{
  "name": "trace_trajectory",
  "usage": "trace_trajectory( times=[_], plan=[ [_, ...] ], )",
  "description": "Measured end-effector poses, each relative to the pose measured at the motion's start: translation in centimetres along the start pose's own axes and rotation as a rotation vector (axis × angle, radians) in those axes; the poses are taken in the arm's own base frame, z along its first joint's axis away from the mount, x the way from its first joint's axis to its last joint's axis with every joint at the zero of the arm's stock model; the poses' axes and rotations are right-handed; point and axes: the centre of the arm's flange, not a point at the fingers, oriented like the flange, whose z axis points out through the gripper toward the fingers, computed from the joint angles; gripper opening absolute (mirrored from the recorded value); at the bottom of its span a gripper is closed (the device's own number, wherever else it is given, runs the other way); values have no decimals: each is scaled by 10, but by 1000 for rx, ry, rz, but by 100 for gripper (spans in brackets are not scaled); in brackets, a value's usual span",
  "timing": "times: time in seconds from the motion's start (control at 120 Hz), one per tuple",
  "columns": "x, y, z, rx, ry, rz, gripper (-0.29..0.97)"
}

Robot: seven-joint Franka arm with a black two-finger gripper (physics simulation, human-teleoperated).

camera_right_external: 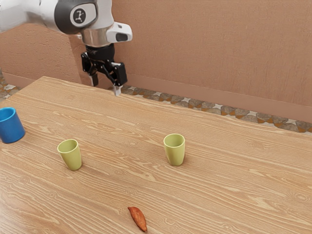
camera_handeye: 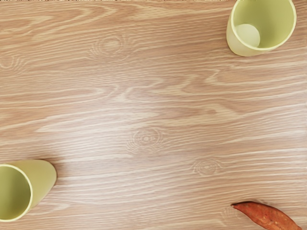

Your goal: Place the left cup onto the right cup

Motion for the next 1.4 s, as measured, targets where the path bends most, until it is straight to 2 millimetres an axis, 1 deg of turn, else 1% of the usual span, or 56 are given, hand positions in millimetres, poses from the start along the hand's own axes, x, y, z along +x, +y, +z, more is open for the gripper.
trace_trajectory(
  times=[0.1,0.208,0.317,0.433,0.667,0.833,1.0,1.167,1.292,1.4],
  plan=[
    [1,3,2,-1,1,6,68],
    [1,1,5,-1,1,2,68],
    [2,-7,8,-2,-2,-11,68],
    [2,-20,12,-4,-7,-34,68],
    [2,-46,37,-10,-30,-81,68],
    [2,-57,56,-12,-32,-101,68],
    [2,-59,70,-15,-22,-106,68],
    [1,-57,84,-17,-7,-104,68],
    [-3,-54,99,-19,0,-101,68],
    [-4,-52,107,-23,13,-100,68]
  ],
)
